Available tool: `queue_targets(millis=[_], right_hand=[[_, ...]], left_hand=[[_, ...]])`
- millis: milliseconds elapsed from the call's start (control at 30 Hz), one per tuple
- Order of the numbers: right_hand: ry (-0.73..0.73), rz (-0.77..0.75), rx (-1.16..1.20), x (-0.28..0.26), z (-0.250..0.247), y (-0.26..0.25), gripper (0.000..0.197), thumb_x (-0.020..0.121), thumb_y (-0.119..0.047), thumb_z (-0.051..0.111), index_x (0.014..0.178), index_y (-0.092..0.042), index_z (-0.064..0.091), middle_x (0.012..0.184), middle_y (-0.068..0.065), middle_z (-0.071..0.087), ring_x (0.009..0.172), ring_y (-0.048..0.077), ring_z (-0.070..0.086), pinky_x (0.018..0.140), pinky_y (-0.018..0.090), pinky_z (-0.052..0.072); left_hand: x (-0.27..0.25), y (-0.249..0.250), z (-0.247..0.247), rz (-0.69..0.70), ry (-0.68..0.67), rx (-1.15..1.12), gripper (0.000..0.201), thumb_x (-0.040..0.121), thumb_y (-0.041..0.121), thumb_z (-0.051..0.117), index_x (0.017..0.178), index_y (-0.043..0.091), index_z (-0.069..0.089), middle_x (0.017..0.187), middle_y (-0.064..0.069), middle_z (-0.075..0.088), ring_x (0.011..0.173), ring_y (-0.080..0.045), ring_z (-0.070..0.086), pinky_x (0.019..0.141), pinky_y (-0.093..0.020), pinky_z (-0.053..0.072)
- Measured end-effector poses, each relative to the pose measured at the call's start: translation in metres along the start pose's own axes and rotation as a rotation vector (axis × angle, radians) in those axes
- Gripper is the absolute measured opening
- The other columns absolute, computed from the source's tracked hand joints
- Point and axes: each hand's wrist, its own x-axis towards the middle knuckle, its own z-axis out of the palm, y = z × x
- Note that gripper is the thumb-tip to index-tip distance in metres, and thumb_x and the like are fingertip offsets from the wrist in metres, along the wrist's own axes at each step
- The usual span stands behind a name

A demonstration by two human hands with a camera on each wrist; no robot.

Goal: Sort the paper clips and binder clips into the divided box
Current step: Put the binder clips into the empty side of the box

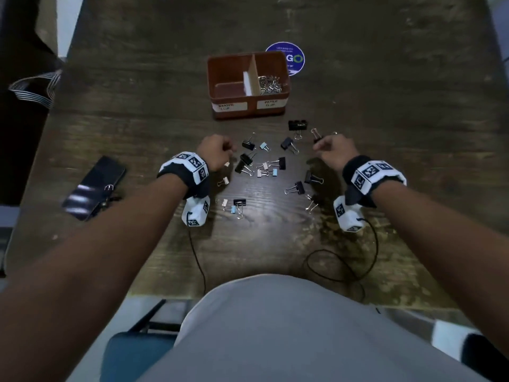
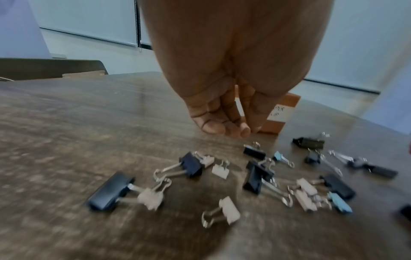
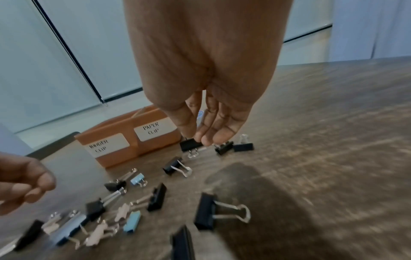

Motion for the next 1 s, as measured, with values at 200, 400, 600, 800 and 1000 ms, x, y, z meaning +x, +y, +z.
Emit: queue_targets(millis=[200,400,600,800,1000], right_hand=[[-0.033,0.004,-0.040,-0.027,0.020,0.031,0.014,0.091,-0.007,0.058,0.096,-0.016,0.067,0.102,-0.001,0.064,0.098,0.013,0.058,0.087,0.020,0.039],[-0.166,-0.084,-0.131,-0.026,0.055,0.010,0.016,0.092,-0.006,0.055,0.101,-0.013,0.067,0.098,-0.002,0.062,0.091,0.011,0.057,0.082,0.019,0.041],[-0.215,-0.247,-0.308,0.001,0.085,-0.033,0.025,0.084,0.000,0.055,0.099,-0.015,0.067,0.105,0.007,0.064,0.098,0.023,0.061,0.090,0.036,0.052],[-0.210,-0.370,-0.419,0.033,0.110,-0.068,0.027,0.085,-0.001,0.056,0.105,-0.013,0.069,0.116,0.008,0.059,0.106,0.025,0.058,0.089,0.031,0.046],[-0.169,-0.352,-0.440,0.049,0.131,-0.077,0.022,0.089,-0.010,0.062,0.110,-0.005,0.064,0.114,0.013,0.058,0.102,0.027,0.058,0.088,0.037,0.051]], left_hand=[[-0.021,-0.015,0.038,0.035,-0.027,0.135,0.023,0.092,0.010,0.056,0.112,0.008,0.067,0.113,-0.013,0.065,0.105,-0.031,0.060,0.088,-0.031,0.045],[-0.011,-0.008,0.058,0.311,-0.080,0.278,0.035,0.089,0.007,0.056,0.121,0.016,0.063,0.124,-0.010,0.059,0.114,-0.030,0.054,0.101,-0.044,0.044],[0.005,-0.008,0.058,0.216,0.080,0.237,0.033,0.091,0.012,0.053,0.124,0.015,0.058,0.124,-0.013,0.051,0.108,-0.033,0.056,0.092,-0.044,0.049],[0.029,-0.020,0.047,0.207,-0.089,0.390,0.037,0.092,0.020,0.059,0.128,0.016,0.055,0.126,-0.014,0.047,0.102,-0.038,0.059,0.083,-0.047,0.052],[0.039,-0.023,0.040,0.118,-0.069,0.292,0.033,0.091,0.020,0.061,0.122,0.009,0.055,0.124,-0.014,0.049,0.103,-0.036,0.058,0.086,-0.045,0.051]])
